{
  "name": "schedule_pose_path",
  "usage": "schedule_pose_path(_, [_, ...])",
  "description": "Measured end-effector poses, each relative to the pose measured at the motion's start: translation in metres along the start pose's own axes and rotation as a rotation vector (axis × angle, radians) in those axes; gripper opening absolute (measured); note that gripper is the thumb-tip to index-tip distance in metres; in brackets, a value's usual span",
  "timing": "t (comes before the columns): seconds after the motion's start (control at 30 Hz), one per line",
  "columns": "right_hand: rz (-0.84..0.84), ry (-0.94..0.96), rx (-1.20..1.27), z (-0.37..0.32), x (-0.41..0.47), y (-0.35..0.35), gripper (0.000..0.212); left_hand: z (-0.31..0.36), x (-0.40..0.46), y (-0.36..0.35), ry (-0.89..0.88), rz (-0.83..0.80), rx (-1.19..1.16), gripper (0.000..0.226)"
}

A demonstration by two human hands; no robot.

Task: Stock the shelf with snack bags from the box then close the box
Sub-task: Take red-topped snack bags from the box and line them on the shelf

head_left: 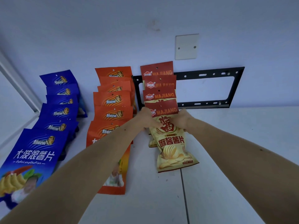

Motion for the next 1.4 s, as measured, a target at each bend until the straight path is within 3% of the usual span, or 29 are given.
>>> schedule_pose_path(0.13, [0.048,-0.041,0.069,0.000,-0.004,-0.004,0.042,0.002,0.004,0.004,-0.005,0.051,0.022,0.061])
schedule_pose_path(0.27, [0.095,-0.046,0.095,0.002,-0.006,-0.006,0.050,0.002,0.007,0.012,-0.027,0.093,0.023,0.089])
schedule_pose_path(0.47, [0.077,-0.050,0.007,0.000,-0.007,-0.008,0.051,0.002,0.000,0.013,-0.025,0.134,-0.034,0.110])
schedule_pose_path(0.57, [-0.002,-0.064,-0.111,0.002,-0.016,-0.004,0.060,0.002,-0.003,0.013,-0.032,0.147,-0.023,0.108])
schedule_pose_path(0.8, [-0.299,-0.253,-0.100,0.010,-0.060,-0.013,0.069,0.002,-0.009,0.014,-0.052,0.170,0.006,0.099])
schedule_pose_path(0.9, [-0.241,-0.231,-0.092,0.008,-0.061,-0.017,0.061,0.006,-0.014,0.014,-0.078,0.174,0.045,0.097])
schedule_pose_path(1.1, [-0.192,-0.219,-0.156,0.004,-0.065,-0.014,0.066,0.013,-0.028,0.016,-0.124,0.186,0.146,0.075])
schedule_pose_path(1.23, [-0.092,-0.182,-0.188,0.004,-0.063,0.007,0.058,0.022,-0.040,0.026,-0.188,0.212,0.257,0.051])
schedule_pose_path(1.4, [0.014,-0.019,-0.398,0.003,-0.059,0.042,0.050,0.033,-0.055,0.043,-0.120,0.324,0.316,0.074])
Point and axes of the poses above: each hand's wrist, its own x-axis towards the middle knuckle, its own y-axis out of the back of the hand, z = x × y, the point moved 7 cm from there along x, towards the middle knuckle, and after that the axes turned 12 degrees about y, right-handed, at the moved point
